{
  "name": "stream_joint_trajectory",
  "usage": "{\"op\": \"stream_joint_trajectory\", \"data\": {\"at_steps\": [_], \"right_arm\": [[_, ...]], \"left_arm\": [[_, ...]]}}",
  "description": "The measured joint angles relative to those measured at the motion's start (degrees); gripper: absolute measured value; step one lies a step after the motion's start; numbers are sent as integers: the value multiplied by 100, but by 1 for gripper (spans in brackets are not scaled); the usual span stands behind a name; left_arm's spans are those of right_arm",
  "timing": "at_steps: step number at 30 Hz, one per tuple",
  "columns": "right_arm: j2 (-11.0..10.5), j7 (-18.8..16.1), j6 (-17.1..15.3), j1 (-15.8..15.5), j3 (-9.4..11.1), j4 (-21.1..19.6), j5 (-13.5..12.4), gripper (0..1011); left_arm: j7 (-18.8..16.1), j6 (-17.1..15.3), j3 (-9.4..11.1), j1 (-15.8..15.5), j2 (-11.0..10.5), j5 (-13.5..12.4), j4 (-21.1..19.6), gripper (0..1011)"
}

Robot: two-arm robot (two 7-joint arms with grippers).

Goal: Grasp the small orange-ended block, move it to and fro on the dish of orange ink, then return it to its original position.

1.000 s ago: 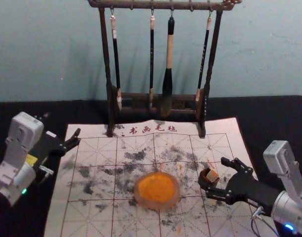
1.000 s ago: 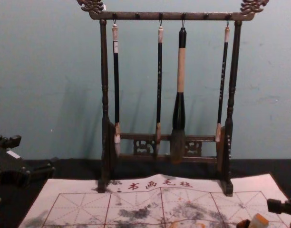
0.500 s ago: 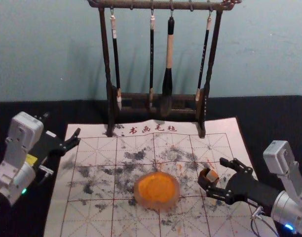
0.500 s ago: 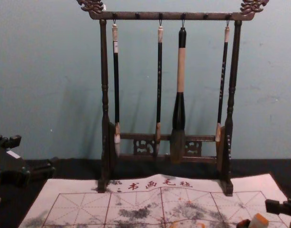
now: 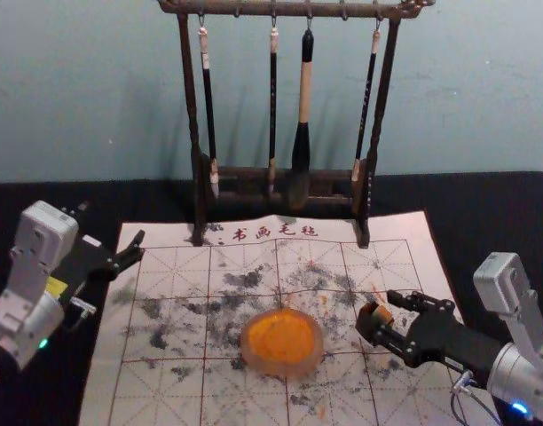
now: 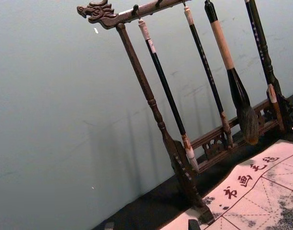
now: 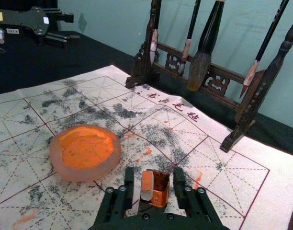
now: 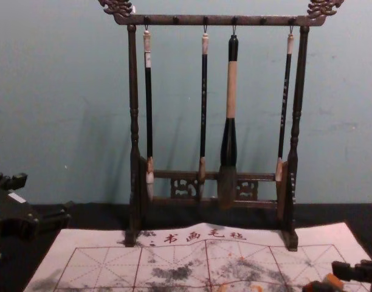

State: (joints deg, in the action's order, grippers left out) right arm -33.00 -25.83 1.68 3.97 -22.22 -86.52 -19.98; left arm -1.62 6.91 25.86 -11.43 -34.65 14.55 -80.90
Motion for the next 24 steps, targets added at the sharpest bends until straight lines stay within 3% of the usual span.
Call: {"op": "stream_joint_trajectory", "data": {"at_steps": [12,24], "right_arm": [[0,0,0,0,0,0,0,119],[0,1,0,0,1,0,0,99]], "left_arm": [[0,0,0,0,0,0,0,1001],[0,0,0,0,0,0,0,1001]]}}
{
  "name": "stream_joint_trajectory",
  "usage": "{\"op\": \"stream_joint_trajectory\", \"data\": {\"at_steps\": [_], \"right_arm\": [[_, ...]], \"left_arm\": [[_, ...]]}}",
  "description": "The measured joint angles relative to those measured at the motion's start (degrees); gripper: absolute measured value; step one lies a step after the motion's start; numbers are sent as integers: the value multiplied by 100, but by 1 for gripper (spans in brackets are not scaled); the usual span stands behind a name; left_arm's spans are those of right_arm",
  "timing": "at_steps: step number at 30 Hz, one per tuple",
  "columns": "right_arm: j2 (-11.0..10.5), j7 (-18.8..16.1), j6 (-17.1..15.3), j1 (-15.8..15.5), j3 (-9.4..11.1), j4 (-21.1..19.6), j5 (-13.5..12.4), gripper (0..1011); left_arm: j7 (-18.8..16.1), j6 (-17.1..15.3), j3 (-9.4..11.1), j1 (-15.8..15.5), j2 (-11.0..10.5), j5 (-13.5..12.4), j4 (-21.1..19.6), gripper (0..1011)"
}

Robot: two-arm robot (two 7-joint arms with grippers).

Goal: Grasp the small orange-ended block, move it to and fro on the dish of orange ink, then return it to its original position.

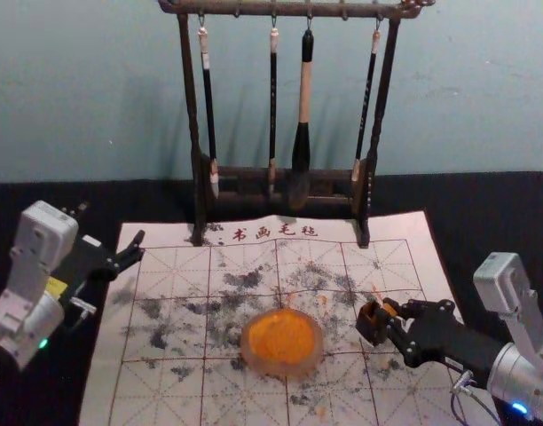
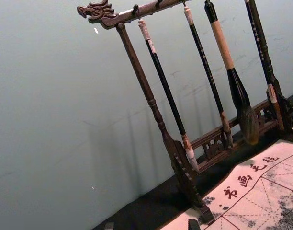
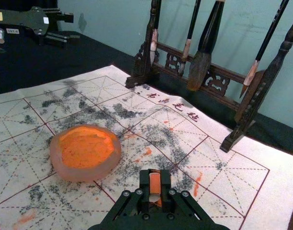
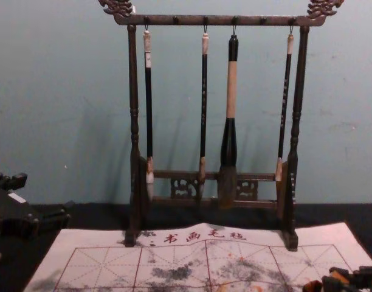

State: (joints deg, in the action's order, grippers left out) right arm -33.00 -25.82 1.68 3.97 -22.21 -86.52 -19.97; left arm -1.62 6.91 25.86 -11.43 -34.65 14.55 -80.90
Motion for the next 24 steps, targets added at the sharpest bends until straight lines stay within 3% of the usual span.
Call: {"op": "stream_joint_trajectory", "data": {"at_steps": [11,24], "right_arm": [[0,0,0,0,0,0,0,99],[147,-43,-98,-60,218,-23,55,99]], "left_arm": [[0,0,0,0,0,0,0,1001],[0,0,0,0,0,0,0,1001]]}}
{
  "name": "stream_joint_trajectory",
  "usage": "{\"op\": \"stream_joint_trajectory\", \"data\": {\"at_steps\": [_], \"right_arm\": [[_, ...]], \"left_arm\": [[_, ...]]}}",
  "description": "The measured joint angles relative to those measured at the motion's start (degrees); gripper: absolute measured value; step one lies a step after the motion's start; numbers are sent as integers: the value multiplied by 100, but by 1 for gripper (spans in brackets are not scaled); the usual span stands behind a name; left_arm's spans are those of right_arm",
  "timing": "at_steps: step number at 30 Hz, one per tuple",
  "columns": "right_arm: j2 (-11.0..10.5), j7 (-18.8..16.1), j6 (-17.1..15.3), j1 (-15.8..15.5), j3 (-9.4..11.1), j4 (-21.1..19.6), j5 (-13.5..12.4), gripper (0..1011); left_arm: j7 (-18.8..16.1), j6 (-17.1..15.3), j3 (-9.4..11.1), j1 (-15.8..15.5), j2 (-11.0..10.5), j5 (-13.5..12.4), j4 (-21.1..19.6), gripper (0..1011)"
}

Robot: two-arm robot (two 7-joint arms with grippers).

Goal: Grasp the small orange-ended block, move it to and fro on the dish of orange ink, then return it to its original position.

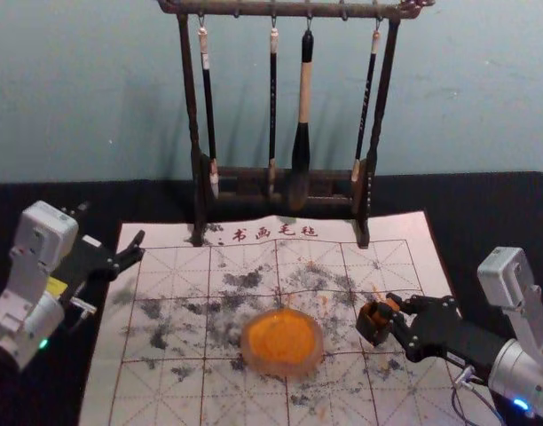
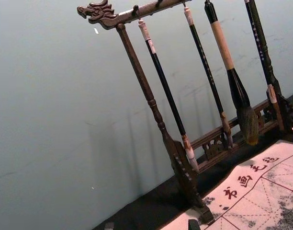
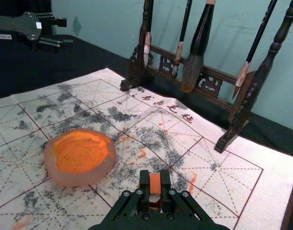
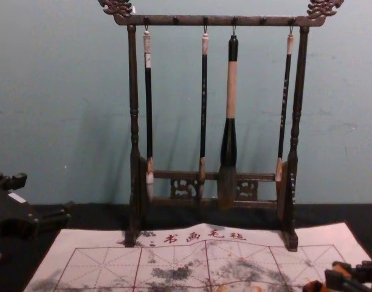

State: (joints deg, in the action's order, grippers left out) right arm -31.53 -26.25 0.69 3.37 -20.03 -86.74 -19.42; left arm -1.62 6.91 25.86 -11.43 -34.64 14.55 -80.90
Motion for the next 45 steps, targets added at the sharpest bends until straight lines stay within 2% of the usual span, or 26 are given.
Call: {"op": "stream_joint_trajectory", "data": {"at_steps": [10,16,26,30,33,39,45], "right_arm": [[24,-48,-54,-42,100,-81,-17,99],[-14,-30,-122,-127,217,-268,-56,99],[-74,-23,-88,-263,465,-722,-285,99],[-72,-53,-49,-266,493,-847,-364,99],[-61,-77,-40,-227,476,-874,-380,99],[-18,-157,-90,-44,293,-864,-367,99],[-23,-293,-252,207,-5,-790,-246,99]], "left_arm": [[0,0,0,0,0,0,0,1001],[0,0,0,0,0,0,0,1001],[0,0,0,0,0,0,0,1001],[0,0,0,0,0,0,0,1001],[0,0,0,0,0,0,0,1001],[0,0,0,0,0,0,0,1001],[0,0,0,0,0,0,0,1001]]}}
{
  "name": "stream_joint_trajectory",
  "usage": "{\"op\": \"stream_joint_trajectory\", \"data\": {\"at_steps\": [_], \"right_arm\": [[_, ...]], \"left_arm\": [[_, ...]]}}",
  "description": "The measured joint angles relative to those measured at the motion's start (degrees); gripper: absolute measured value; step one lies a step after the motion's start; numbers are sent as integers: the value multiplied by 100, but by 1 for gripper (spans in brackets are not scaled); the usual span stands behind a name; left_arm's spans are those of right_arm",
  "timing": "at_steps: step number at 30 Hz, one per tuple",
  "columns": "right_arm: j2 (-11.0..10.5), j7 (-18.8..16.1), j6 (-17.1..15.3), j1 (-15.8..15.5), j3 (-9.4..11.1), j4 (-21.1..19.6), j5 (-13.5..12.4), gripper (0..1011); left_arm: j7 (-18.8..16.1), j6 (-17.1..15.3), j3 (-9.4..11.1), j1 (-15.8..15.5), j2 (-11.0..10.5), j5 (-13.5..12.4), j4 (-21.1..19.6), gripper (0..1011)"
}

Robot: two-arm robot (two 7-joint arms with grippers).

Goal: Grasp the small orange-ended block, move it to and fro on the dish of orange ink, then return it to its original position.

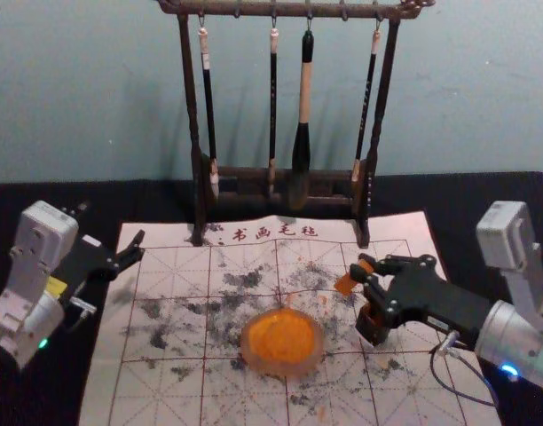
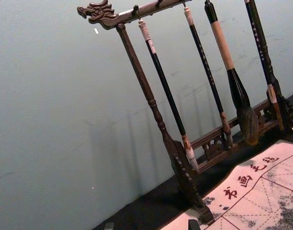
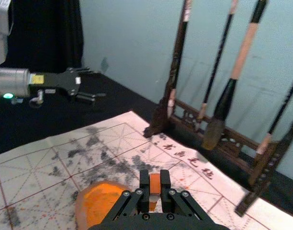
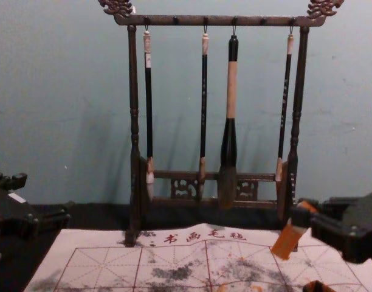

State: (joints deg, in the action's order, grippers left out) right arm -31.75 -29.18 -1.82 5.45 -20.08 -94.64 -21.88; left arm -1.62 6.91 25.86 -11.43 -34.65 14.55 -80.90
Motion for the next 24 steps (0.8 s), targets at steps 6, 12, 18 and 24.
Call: {"op": "stream_joint_trajectory", "data": {"at_steps": [6,12,18,24], "right_arm": [[-11,-179,-59,217,-264,138,103,99],[-45,-383,-135,444,-585,270,247,99],[-95,-530,-244,635,-854,340,389,99],[-130,-650,-295,784,-1068,367,515,99]], "left_arm": [[0,0,0,0,0,0,0,1002],[0,0,0,0,0,0,0,1001],[0,0,0,0,0,0,0,1001],[0,0,0,0,0,0,0,1001]]}}
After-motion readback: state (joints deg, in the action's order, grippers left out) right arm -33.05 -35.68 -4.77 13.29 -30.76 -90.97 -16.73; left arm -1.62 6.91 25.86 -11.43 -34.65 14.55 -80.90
